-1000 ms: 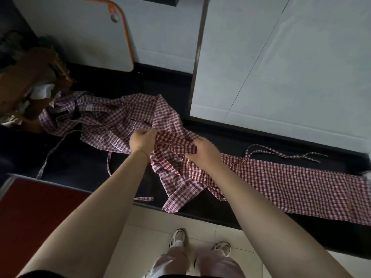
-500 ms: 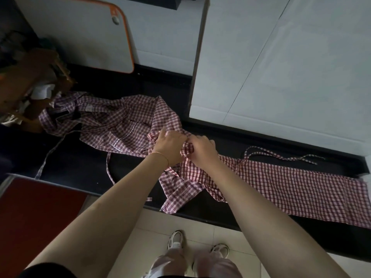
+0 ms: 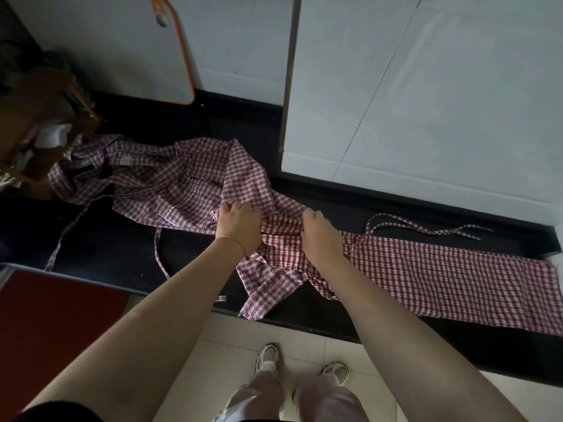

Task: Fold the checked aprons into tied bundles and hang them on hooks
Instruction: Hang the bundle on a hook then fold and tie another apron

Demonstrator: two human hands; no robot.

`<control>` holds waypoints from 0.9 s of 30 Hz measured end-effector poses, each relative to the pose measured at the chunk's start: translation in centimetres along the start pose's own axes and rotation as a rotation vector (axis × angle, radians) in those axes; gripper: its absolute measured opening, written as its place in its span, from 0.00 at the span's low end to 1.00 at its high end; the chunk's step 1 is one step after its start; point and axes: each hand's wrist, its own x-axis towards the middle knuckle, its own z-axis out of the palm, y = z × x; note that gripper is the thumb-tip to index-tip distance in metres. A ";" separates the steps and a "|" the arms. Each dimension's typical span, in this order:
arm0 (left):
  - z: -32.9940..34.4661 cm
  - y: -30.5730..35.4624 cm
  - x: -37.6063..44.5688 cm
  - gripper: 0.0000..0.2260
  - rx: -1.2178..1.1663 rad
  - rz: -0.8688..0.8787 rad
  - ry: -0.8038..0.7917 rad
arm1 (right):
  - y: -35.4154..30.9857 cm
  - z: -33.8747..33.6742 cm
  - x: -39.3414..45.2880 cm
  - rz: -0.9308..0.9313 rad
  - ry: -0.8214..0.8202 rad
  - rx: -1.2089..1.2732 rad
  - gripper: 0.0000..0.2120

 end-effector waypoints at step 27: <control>-0.6 7.1 3.5 0.09 -0.122 0.303 0.064 | 5.4 0.5 -3.5 -0.031 -0.520 -0.105 0.04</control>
